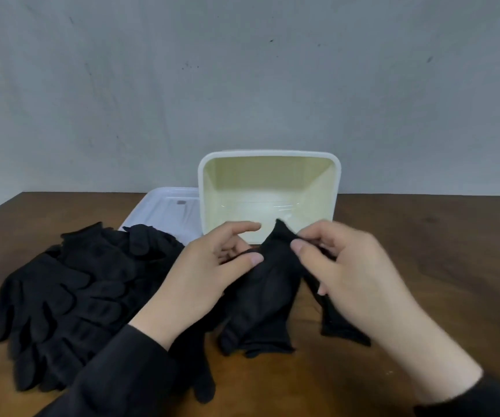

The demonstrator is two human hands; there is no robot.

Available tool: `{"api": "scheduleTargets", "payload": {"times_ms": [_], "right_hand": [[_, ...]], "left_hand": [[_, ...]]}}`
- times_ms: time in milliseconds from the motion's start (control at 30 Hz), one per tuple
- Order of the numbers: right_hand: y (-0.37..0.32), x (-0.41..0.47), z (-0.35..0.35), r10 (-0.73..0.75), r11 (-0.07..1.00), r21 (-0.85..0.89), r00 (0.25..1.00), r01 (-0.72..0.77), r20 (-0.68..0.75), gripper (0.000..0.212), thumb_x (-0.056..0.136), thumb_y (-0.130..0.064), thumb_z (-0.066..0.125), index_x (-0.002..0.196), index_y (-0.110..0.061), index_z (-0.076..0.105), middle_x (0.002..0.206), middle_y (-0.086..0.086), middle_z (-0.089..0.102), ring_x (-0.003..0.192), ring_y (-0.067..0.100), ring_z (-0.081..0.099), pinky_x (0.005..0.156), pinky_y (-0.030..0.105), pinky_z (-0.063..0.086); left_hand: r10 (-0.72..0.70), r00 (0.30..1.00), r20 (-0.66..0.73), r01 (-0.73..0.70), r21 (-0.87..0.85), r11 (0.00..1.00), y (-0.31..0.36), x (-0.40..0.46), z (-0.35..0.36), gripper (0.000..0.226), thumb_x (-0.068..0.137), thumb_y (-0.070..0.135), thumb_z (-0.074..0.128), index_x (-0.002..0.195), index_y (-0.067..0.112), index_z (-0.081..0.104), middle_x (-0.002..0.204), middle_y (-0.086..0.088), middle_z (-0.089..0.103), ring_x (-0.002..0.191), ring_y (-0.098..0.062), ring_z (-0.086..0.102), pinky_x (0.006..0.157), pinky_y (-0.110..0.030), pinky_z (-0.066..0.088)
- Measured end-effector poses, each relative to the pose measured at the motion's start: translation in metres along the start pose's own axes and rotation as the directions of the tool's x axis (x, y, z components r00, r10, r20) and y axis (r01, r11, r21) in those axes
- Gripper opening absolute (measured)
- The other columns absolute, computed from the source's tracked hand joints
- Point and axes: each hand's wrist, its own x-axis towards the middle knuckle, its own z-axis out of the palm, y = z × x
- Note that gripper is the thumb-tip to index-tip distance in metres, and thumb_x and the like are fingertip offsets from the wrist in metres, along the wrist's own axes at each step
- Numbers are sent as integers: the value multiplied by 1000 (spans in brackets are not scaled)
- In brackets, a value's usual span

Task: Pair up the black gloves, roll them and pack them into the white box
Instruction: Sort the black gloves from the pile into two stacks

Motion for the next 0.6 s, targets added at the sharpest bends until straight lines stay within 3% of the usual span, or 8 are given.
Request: {"api": "scheduleTargets", "payload": {"times_ms": [67, 167, 233, 300, 367, 467, 533, 600], "right_hand": [[-6, 14, -24, 53, 998, 37, 998, -53, -17, 13, 93, -28, 65, 81, -28, 65, 79, -22, 71, 43, 11, 63, 47, 17, 40], [-5, 40, -58, 139, 987, 78, 990, -142, 37, 8, 94, -27, 64, 87, -22, 65, 85, -9, 72, 53, 25, 71, 58, 27, 49], [2, 55, -71, 148, 986, 74, 988, -151, 46, 5, 95, -25, 64, 90, -22, 64, 84, -9, 72, 59, 28, 74, 70, 35, 52], [9, 68, -81, 129, 989, 80, 992, -128, -11, 8, 96, -21, 62, 89, -22, 63, 65, -14, 66, 59, 21, 73, 66, 28, 58], [15, 75, -89, 85, 994, 75, 989, -77, -119, 10, 98, -19, 60, 89, -23, 61, 54, -18, 57, 59, 10, 69, 69, 28, 61], [27, 68, -88, 5, 1000, 24, 973, 1, -229, 13, 99, -22, 57, 90, -31, 59, 70, -20, 68, 73, 6, 69, 76, 33, 59], [41, 47, -76, -41, 991, -132, 971, 10, -236, 10, 98, -23, 58, 92, -30, 58, 81, -25, 70, 64, 3, 63, 61, 18, 48], [61, 14, -57, -37, 973, -230, 991, 6, -130, 13, 97, -20, 60, 95, -33, 59, 81, -31, 67, 62, -6, 58, 53, 9, 42]], "left_hand": [[-46, 997, -60, 47, 9, 999, -16, 0, 1, 22, 92, 20, 68, 107, 36, 70, 83, -1, 70, 81, -8, 68, 82, -17, 50], [-79, 989, -126, 103, 203, 974, -38, 1, 4, 14, 96, 27, 62, 104, 35, 70, 89, 12, 72, 88, 1, 66, 85, -19, 51], [-51, 999, -5, 48, 417, 908, -48, 1, 5, 20, 97, 31, 59, 114, 38, 67, 106, 22, 67, 102, 9, 58, 92, -13, 46], [-80, 975, 209, -47, 540, 840, -53, -1, 8, 28, 97, 37, 58, 125, 40, 62, 128, 26, 57, 119, 13, 46, 104, -13, 36], [-159, 930, 332, -88, 621, 779, -58, -2, 12, 37, 97, 44, 57, 133, 40, 56, 146, 25, 43, 136, 6, 32, 116, -22, 24], [-199, 920, 337, -73, 647, 759, -60, -2, 13, 41, 97, 46, 55, 138, 40, 52, 154, 23, 35, 144, -1, 26, 120, -27, 18], [-195, 926, 324, -67, 647, 759, -60, -1, 12, 41, 97, 46, 55, 138, 41, 52, 154, 22, 35, 144, -1, 26, 119, -27, 20], [-208, 923, 323, -56, 650, 758, -62, -1, 12, 41, 96, 47, 56, 137, 41, 52, 154, 22, 35, 144, -1, 26, 120, -29, 21]]}}
